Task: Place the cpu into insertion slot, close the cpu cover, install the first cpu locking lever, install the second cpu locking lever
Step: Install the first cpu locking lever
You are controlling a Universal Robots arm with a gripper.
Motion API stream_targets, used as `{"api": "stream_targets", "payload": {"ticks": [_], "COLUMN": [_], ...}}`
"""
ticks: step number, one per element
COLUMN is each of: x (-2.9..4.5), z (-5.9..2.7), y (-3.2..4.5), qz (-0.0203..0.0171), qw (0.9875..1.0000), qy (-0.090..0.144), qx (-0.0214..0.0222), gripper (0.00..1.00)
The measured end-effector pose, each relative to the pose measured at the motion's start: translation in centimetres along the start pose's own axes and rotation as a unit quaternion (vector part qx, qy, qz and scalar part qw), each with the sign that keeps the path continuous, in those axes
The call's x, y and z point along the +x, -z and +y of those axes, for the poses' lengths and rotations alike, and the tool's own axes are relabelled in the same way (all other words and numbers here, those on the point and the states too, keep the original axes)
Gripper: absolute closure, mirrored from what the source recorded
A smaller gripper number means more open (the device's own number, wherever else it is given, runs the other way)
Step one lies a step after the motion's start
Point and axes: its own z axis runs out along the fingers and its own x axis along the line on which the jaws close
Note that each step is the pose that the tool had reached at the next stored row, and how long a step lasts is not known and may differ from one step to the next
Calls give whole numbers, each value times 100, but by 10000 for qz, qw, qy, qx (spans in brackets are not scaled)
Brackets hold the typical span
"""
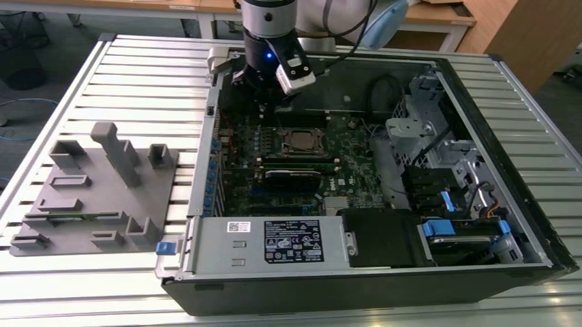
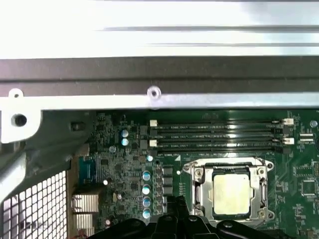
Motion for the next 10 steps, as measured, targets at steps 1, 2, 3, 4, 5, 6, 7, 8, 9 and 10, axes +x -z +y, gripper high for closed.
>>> {"api": "stream_targets", "payload": {"ticks": [1, 2, 3, 4, 5, 6, 7, 8, 9, 10], "x": [8, 17, 33, 46, 57, 67, 74, 77, 76, 76], "z": [9, 18, 30, 39, 46, 51, 54, 56, 58, 60], "y": [-2, -5, -8, -11, -13, -15, -14, -13, -14, -14], "qz": [0, 0, 0, -1, -2, -2, -1, -1, -1, -2], "qw": [10000, 10000, 10000, 10000, 10000, 10000, 10000, 10000, 10000, 10000], "qy": [0, 0, 0, 0, 0, 0, 0, 0, 0, 0], "qx": [0, 0, 0, 0, -1, -1, 0, 1, 0, 0], "gripper": [89, 89, 89, 89, 89, 89, 89, 89, 89, 89]}}
